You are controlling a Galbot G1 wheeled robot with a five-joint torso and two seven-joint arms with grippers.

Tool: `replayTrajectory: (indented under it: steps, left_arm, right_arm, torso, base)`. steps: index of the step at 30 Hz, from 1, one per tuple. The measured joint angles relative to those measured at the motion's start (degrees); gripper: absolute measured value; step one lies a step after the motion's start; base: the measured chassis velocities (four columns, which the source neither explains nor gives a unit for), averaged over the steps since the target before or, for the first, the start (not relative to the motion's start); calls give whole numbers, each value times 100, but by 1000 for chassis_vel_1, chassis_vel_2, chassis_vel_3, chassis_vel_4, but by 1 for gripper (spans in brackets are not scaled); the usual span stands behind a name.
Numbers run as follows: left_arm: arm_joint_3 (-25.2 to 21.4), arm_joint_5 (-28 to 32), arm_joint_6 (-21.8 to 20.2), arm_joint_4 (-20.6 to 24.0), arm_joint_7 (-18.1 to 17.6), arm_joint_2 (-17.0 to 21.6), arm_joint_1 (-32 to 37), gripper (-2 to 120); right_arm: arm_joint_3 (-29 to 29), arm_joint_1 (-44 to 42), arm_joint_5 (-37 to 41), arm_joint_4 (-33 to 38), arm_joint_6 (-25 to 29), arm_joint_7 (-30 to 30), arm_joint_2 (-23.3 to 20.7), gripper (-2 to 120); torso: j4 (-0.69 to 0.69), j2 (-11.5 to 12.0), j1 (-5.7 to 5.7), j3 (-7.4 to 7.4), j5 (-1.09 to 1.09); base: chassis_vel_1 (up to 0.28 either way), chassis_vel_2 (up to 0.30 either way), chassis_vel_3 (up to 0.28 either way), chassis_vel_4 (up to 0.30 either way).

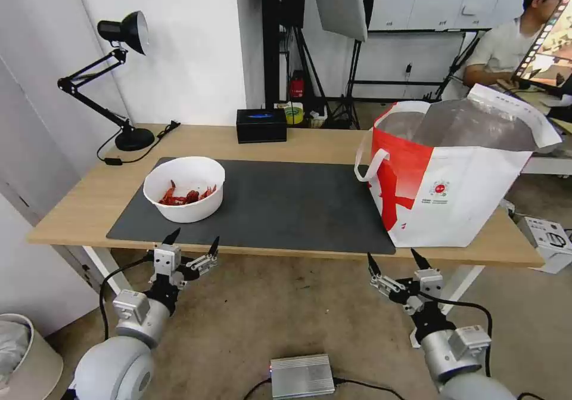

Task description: Pick up the trash from the table and place it into the takeout bag.

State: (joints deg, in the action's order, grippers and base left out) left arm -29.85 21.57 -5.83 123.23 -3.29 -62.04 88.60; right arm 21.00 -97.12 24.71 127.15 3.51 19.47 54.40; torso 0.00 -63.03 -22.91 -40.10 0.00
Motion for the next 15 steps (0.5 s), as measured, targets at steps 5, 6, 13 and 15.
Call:
replayTrajectory:
  steps: [5, 6, 13, 15]
  left_arm:
    - [-25, 5, 4, -9, 8, 15, 11, 100]
    - [-25, 5, 4, -9, 8, 15, 11, 100]
    - [-29, 18, 5, -74, -7, 1, 9, 100]
    - [-31, 76, -5, -79, -64, 10, -15, 100]
  right_arm:
    - [-5, 32, -51, -43, 5, 0, 6, 100]
    - [-5, 32, -51, -43, 5, 0, 6, 100]
    - [1, 40, -58, -48, 14, -7, 4, 100]
    - [2, 41, -58, -49, 16, -9, 4, 100]
  torso:
    - [0, 1, 0, 0, 1]
    - [0, 1, 0, 0, 1]
    - [0, 1, -1, 0, 0]
    - [0, 1, -1, 0, 0]
  base:
    - [0, 0, 0, 0]
    - [0, 0, 0, 0]
    - [0, 0, 0, 0]
    - [0, 0, 0, 0]
